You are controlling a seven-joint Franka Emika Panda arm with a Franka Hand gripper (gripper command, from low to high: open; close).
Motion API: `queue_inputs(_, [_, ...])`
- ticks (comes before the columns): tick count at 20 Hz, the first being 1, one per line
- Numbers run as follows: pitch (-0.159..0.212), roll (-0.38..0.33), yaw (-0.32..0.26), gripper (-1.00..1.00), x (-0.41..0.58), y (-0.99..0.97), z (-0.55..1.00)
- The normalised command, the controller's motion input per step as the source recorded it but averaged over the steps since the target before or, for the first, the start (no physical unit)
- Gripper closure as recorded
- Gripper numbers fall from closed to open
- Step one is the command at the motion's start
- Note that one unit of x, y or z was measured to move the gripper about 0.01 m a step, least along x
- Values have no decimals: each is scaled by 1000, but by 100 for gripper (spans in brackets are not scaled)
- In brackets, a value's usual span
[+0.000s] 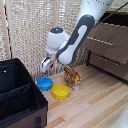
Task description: Kindly move your gripper toward the top drawer's handle. With caution, hold the handle robustly using your gripper and pull open the top drawer. Let the handle go. Relocate your gripper to the bowl placed in the background. Gently hold the bowl using your gripper. Bring the gripper and the bowl to the ajar drawer. Softly release the bowl into it.
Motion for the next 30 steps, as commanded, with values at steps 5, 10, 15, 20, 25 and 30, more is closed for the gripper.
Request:
queue_inputs(5, [97,37,-347,-100,-3,-78,227])
queue_inputs(10, [32,0,-375,-100,0,-50,39])
queue_inputs(15, [79,45,-374,-100,11,-1,-286])
queue_inputs(20, [206,26,-262,-100,85,123,-433])
queue_inputs(25, [251,0,-193,-100,181,110,-290])
queue_inputs(30, [116,-14,-54,-100,71,139,-115])
